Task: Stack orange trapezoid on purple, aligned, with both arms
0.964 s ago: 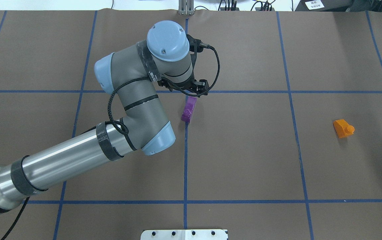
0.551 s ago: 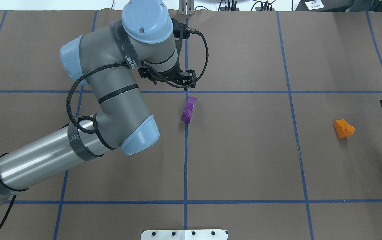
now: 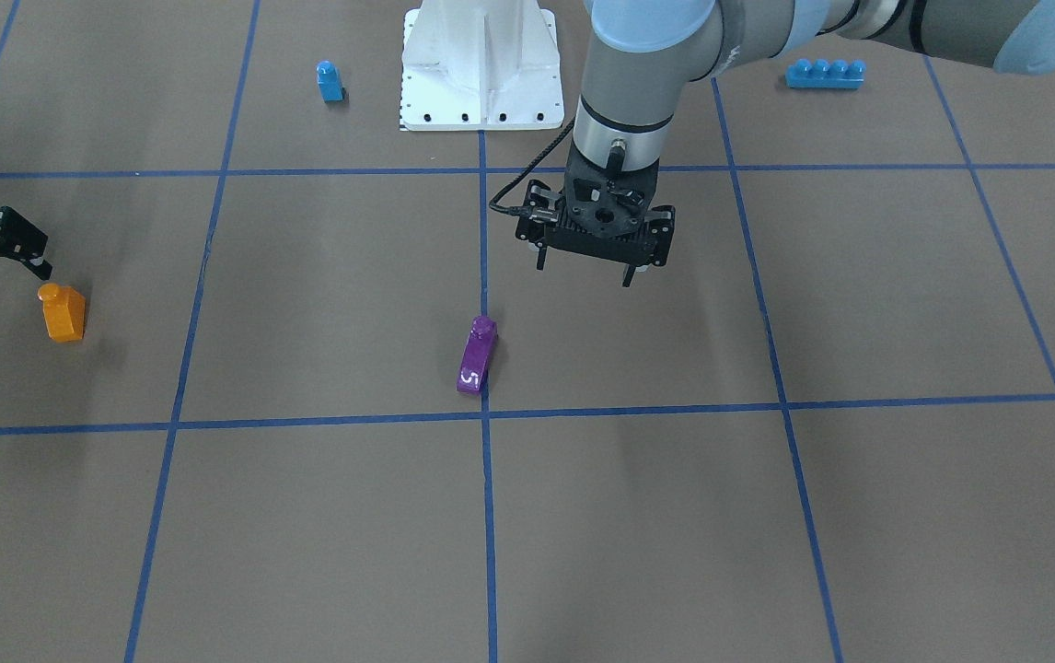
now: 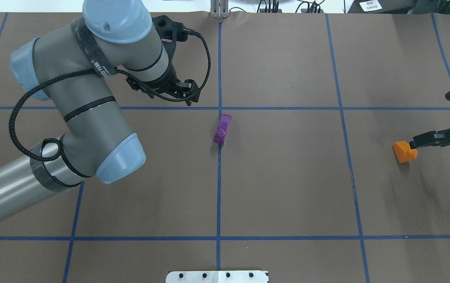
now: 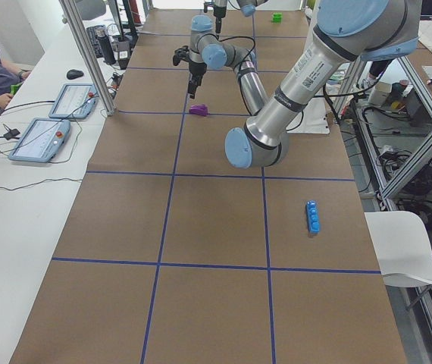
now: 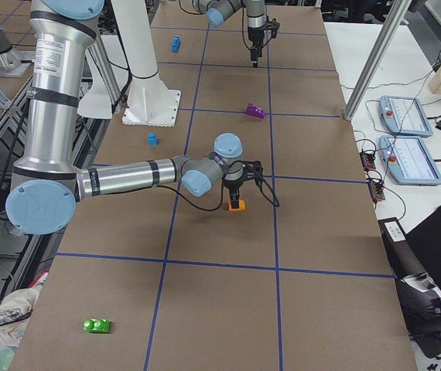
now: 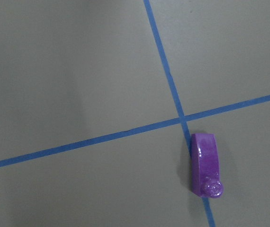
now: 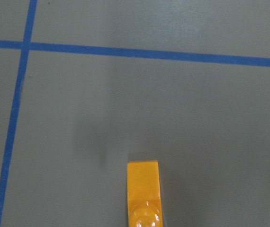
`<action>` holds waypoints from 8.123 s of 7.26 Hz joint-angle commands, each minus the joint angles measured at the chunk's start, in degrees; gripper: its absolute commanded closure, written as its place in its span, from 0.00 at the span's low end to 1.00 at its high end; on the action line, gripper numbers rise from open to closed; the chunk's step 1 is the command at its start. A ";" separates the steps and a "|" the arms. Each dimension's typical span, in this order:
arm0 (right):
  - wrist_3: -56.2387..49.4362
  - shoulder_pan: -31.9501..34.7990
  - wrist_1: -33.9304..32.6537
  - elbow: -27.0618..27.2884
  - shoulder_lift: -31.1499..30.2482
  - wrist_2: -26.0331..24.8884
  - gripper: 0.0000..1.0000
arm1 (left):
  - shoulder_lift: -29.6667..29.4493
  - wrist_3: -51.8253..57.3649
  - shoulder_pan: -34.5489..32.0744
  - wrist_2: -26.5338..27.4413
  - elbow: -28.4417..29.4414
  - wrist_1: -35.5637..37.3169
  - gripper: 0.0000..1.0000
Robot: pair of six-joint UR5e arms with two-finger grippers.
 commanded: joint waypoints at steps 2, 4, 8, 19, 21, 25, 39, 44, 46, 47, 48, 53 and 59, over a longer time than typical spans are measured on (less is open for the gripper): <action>0.10 -4.55 -0.23 -4.51 3.06 -2.18 0.00 | 1.52 0.02 -0.43 -0.12 -0.30 -0.22 0.00; -0.43 -4.82 -0.40 -6.46 4.55 -2.36 0.02 | 2.22 0.02 -0.34 -0.21 -0.38 -0.49 0.00; -0.60 -5.09 -0.49 -8.93 5.80 -2.28 0.19 | 2.22 -0.07 0.10 -0.12 0.06 -0.84 0.00; 0.36 -5.08 -40.55 3.48 31.32 -0.17 1.00 | 13.78 8.51 -7.43 -5.72 -7.57 -0.05 0.00; 11.99 -10.07 -39.96 -2.99 41.95 -0.34 1.00 | 25.36 20.18 -14.28 -8.72 -11.79 -0.14 0.00; 35.38 -19.49 -36.64 -19.53 60.79 -6.83 1.00 | 36.31 37.44 -26.70 -12.34 -12.69 -0.05 0.00; 41.76 -23.54 -28.89 -29.58 62.57 -13.69 1.00 | 39.31 37.81 -27.41 -12.43 -14.18 -0.14 0.00; 40.35 -23.81 -26.86 -31.08 62.66 -14.32 0.00 | 39.31 37.81 -28.12 -12.43 -14.18 -0.05 0.00; 40.61 -23.72 -25.81 -29.77 62.83 -13.71 0.00 | 39.31 37.81 -28.12 -12.43 -14.18 -0.05 0.00; 40.70 -23.37 -26.24 -28.28 62.84 -13.53 0.00 | 39.31 37.81 -28.29 -12.43 -14.27 -0.05 0.00; 40.62 -22.06 -26.77 -23.56 61.79 -12.57 0.00 | 39.31 37.81 -29.34 -13.21 -14.18 0.12 0.00; 9.43 -3.31 -41.63 0.99 40.65 -0.30 0.00 | 43.08 62.75 -45.57 -23.03 -1.55 -1.19 0.00; -30.75 25.54 -41.54 -3.90 18.21 6.34 0.00 | 48.71 62.07 -54.04 -21.92 0.32 -3.13 0.00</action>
